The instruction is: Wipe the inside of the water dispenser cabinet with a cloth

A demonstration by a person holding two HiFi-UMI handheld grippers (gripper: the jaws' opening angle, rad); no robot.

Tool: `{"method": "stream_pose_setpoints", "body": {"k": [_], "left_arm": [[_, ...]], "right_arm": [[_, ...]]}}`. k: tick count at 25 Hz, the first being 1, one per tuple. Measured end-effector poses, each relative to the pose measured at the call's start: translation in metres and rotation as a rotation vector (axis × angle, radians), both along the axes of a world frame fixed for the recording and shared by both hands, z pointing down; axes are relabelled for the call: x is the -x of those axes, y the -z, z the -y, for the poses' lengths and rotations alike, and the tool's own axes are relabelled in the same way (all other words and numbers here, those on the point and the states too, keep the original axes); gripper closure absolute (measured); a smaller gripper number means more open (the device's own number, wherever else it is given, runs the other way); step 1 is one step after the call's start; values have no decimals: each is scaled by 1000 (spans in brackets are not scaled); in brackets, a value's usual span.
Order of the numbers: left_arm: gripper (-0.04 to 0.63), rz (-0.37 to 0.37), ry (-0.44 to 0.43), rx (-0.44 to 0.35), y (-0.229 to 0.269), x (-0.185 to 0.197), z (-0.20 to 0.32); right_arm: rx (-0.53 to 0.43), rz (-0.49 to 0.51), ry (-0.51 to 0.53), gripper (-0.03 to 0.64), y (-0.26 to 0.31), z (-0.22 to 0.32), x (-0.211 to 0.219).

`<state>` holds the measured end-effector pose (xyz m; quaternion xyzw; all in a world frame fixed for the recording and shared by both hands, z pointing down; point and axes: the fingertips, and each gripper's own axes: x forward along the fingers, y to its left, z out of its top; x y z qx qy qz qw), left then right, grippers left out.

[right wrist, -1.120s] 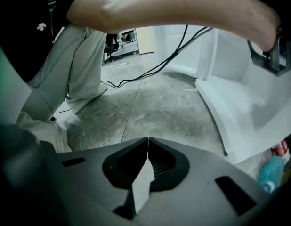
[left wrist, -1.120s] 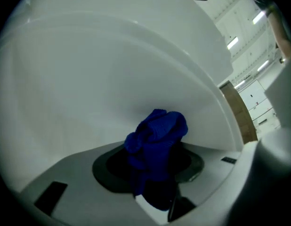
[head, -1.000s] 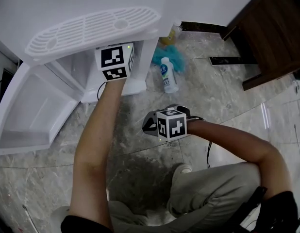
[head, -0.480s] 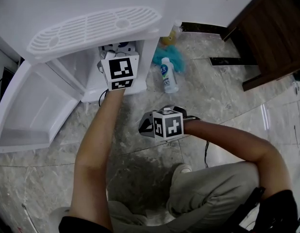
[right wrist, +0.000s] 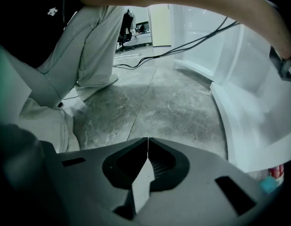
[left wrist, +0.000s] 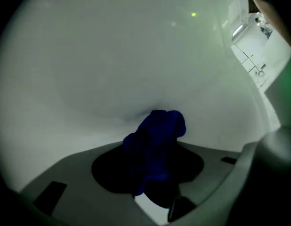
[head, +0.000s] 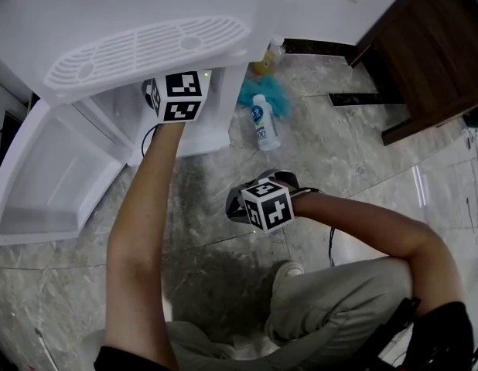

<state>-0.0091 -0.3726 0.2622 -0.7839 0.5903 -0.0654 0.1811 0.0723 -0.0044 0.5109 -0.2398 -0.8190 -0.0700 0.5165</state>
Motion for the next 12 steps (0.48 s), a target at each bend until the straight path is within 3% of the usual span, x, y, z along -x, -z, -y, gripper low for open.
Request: {"method": "stream_pose_setpoints", "body": {"k": [3, 7, 12], "left_arm": [[416, 53, -63, 31, -7, -10, -20], [414, 119, -224, 89, -18, -18, -58], [414, 238, -389, 176, -31, -17, -115]], "right_arm": [[36, 25, -84, 618, 7, 13, 7], [99, 69, -240, 618, 17, 40, 22], [212, 201, -490, 618, 46, 83, 50]]}}
